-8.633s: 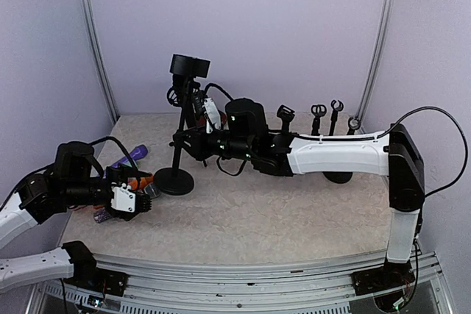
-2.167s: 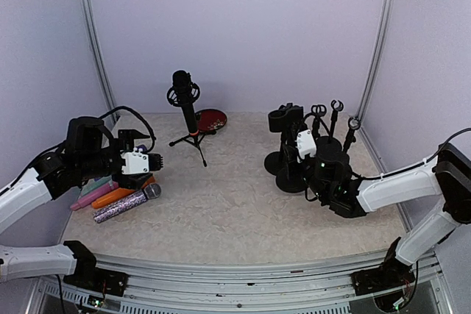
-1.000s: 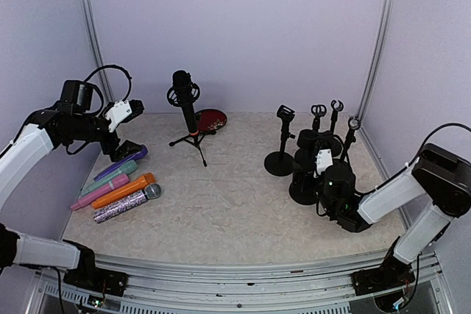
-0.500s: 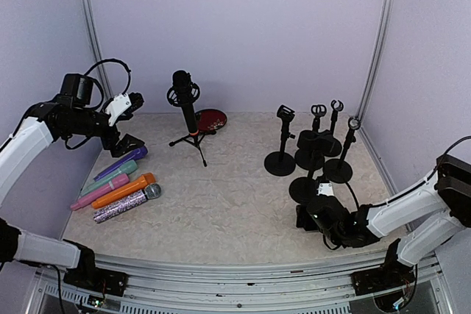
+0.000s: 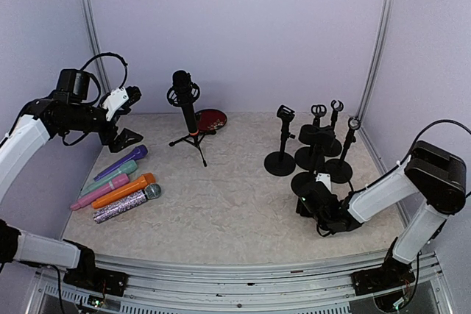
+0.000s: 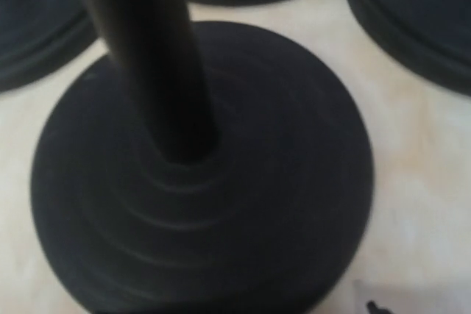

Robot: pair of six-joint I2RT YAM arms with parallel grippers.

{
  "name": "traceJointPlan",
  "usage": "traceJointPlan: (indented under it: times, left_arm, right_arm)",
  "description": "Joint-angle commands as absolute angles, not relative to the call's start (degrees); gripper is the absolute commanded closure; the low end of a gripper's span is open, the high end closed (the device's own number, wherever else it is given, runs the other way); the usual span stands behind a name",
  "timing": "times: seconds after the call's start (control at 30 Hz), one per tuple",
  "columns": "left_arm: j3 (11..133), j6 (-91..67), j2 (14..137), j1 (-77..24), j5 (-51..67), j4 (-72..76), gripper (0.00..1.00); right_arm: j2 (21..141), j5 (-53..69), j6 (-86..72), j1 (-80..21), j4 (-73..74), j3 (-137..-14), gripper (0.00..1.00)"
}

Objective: Remove the microphone from the stand

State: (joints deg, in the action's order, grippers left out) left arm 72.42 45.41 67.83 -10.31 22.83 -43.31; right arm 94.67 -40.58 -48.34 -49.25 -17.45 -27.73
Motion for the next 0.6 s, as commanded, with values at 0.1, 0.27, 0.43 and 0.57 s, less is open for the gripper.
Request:
traceJointPlan:
  times: [0.1, 0.27, 0.43, 0.57]
  left_arm:
    - [73.1, 44.7, 65.8, -10.0, 22.3, -42.7, 0.01]
    - [72.7, 44.6, 66.1, -9.9, 21.8, -42.6, 0.01]
    - [72.8, 44.3, 66.5, -9.7, 21.9, -42.5, 0.01]
    - [72.6, 43.7, 67.2, -9.6, 22.0, -42.2, 0.01]
  right_arm:
    - [101.8, -33.4, -43.6, -42.5, -20.2, -30.4, 0.27]
    - [105.1, -32.0, -39.5, -38.4, -22.0, -33.5, 0.28]
    - [107.4, -29.6, -35.9, -34.7, -24.0, -35.8, 0.30]
    - [108.7, -27.8, -32.8, -32.9, -25.0, -37.6, 0.30]
